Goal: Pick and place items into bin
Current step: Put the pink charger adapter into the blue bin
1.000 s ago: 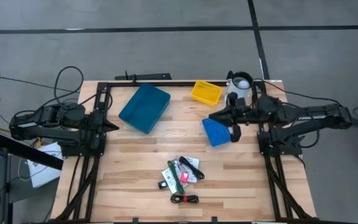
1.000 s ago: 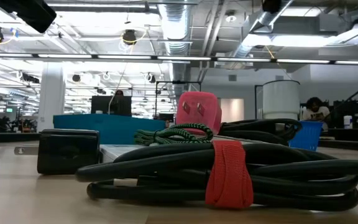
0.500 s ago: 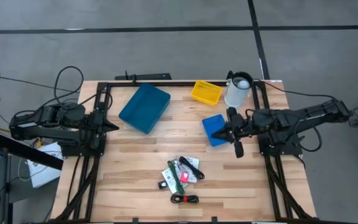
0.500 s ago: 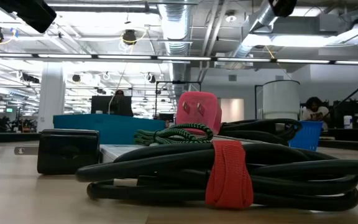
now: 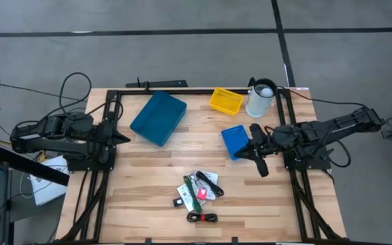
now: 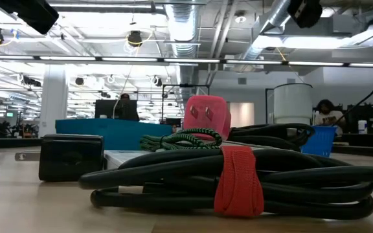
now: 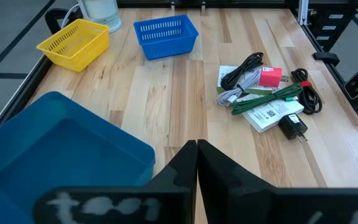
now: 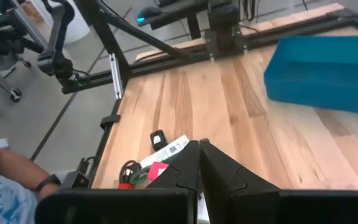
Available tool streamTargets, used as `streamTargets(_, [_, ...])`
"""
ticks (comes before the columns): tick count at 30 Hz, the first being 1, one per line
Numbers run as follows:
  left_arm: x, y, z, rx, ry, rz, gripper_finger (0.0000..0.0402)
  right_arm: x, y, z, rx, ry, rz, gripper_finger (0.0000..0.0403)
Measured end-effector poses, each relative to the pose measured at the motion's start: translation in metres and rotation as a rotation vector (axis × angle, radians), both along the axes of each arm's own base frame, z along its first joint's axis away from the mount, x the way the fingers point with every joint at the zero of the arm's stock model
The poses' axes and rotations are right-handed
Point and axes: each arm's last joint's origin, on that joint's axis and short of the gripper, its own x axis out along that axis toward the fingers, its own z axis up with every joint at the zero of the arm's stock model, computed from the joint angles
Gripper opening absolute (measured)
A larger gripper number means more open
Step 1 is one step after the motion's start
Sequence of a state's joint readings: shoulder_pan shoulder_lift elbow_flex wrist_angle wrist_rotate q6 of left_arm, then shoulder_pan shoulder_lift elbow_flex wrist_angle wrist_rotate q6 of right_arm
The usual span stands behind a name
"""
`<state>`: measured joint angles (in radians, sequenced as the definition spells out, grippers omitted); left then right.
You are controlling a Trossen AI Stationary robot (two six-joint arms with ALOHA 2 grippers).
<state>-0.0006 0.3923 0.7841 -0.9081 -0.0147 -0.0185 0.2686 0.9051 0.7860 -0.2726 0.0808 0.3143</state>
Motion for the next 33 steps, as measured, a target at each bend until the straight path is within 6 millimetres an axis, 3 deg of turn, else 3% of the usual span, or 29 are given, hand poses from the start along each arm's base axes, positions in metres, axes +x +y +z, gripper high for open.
streamTargets(23, [0.0, 0.0, 0.0, 0.0, 0.0, 0.0, 0.0, -0.001, -0.002, -0.002, -0.05, 0.015, -0.038, 0.0008])
streamTargets(27, [0.0, 0.0, 0.0, 0.0, 0.0, 0.0, 0.0, -0.002, -0.002, -0.008, -0.013, 0.079, -0.062, 0.0008])
streamTargets(33, [0.0, 0.0, 0.0, 0.0, 0.0, 0.0, 0.0, 0.015, 0.002, -0.027, 0.025, 0.198, -0.103, 0.0008])
